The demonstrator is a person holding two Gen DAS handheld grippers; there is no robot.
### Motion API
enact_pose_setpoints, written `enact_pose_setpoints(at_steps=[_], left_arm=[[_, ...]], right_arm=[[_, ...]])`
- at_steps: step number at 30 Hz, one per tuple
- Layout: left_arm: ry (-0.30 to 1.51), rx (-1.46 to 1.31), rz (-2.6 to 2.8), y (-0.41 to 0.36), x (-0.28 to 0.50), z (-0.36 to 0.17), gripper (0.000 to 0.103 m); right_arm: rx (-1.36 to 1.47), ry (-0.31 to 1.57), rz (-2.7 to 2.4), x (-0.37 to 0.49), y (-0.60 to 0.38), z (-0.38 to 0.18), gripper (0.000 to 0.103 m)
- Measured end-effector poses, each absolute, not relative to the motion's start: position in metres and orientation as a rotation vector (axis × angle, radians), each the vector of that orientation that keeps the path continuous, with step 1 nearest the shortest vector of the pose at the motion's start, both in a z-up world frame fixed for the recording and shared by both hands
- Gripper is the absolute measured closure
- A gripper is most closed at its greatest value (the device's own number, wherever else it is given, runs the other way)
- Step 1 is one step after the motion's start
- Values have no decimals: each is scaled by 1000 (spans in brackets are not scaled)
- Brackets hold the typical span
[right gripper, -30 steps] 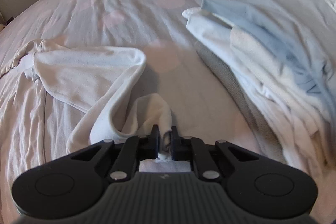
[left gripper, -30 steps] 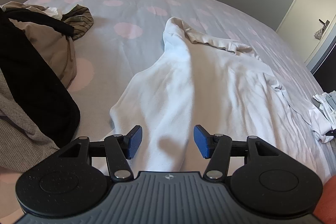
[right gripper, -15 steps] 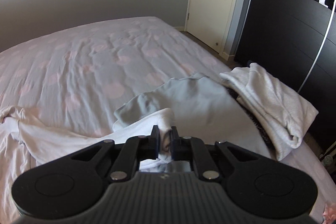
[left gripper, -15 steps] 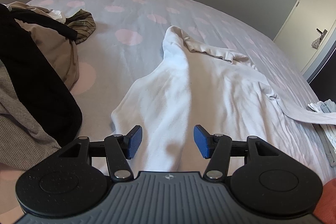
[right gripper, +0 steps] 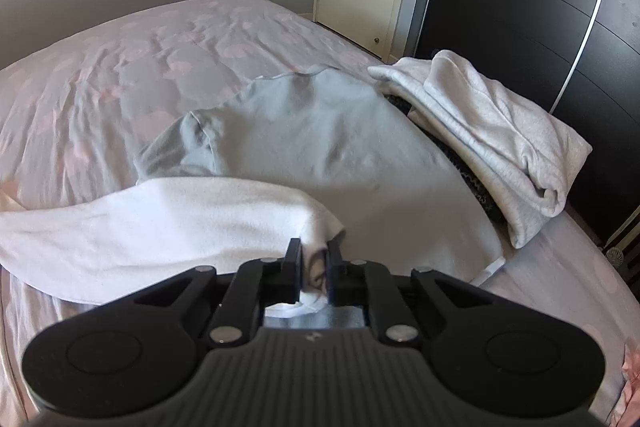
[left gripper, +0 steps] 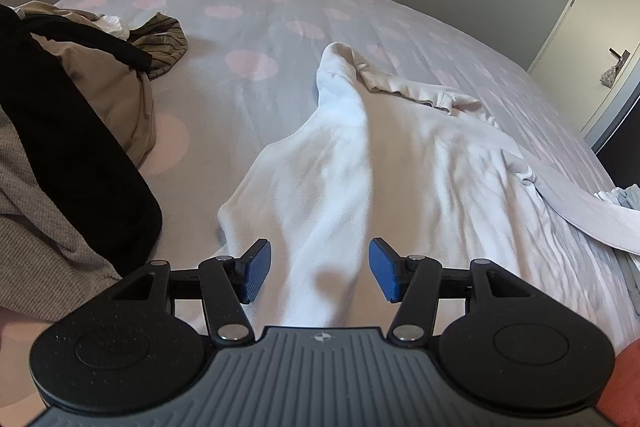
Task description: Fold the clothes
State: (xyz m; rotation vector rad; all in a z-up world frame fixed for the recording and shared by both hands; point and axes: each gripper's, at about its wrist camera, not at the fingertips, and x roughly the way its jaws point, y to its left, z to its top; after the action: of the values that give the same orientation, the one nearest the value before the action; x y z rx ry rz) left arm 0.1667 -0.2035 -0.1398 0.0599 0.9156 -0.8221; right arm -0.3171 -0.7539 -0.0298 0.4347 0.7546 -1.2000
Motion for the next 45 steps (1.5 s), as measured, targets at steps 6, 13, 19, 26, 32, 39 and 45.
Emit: enact_pose_setpoints(at_steps=[6,13,19,26,32,39,45], left_arm=[[907,57,-814,-201,167,-137,51],[914,39,-797,-194,173,-124,50],[989,76,-831,-184,191,-105,48],[1115,307,-830,-166,210,-100,48],[1243,451,-819,-150,218,-115,48],[1344,593,-746,-144,219,-152,48],[1334,643,-722,-141,213,-167,48]], right_arm=[[408,673,-1185,-318,-734,-12,65],[395,534,-1049,-280,-685,1,59],[513,481,-854,-213,-646,-27,53],[729,460,-696,-139,-607,-81,53],[696,524,-626,-113,-593,-105,52],[789,520,-657,-121,-602,-123,49],[747,566,-621,-109,-597,-127,49]])
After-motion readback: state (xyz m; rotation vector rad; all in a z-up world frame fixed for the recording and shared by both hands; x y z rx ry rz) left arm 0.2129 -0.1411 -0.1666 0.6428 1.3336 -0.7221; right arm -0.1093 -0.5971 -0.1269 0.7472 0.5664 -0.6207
